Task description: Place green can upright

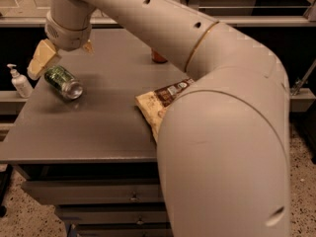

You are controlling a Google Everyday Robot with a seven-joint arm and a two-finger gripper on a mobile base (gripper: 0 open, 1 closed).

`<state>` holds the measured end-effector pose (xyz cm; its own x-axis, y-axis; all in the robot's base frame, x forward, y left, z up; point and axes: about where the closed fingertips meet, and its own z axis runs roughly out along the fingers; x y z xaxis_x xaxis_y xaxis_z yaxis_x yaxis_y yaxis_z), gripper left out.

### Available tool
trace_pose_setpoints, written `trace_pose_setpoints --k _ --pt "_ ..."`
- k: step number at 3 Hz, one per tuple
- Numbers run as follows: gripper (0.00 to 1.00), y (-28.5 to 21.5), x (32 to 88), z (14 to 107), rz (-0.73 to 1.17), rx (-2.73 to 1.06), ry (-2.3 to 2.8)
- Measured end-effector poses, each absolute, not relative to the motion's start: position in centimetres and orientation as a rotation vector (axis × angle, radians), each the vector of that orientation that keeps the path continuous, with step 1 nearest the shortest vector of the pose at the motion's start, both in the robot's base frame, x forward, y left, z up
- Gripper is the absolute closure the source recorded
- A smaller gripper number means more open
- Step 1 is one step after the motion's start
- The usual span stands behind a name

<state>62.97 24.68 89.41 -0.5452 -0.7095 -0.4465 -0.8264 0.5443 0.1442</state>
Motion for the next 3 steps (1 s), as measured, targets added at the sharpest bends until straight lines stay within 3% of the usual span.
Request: trace_pose_setpoints --k 3 --pt "0.0 29.3 64.5 84.9 0.118 -1.376 2.544"
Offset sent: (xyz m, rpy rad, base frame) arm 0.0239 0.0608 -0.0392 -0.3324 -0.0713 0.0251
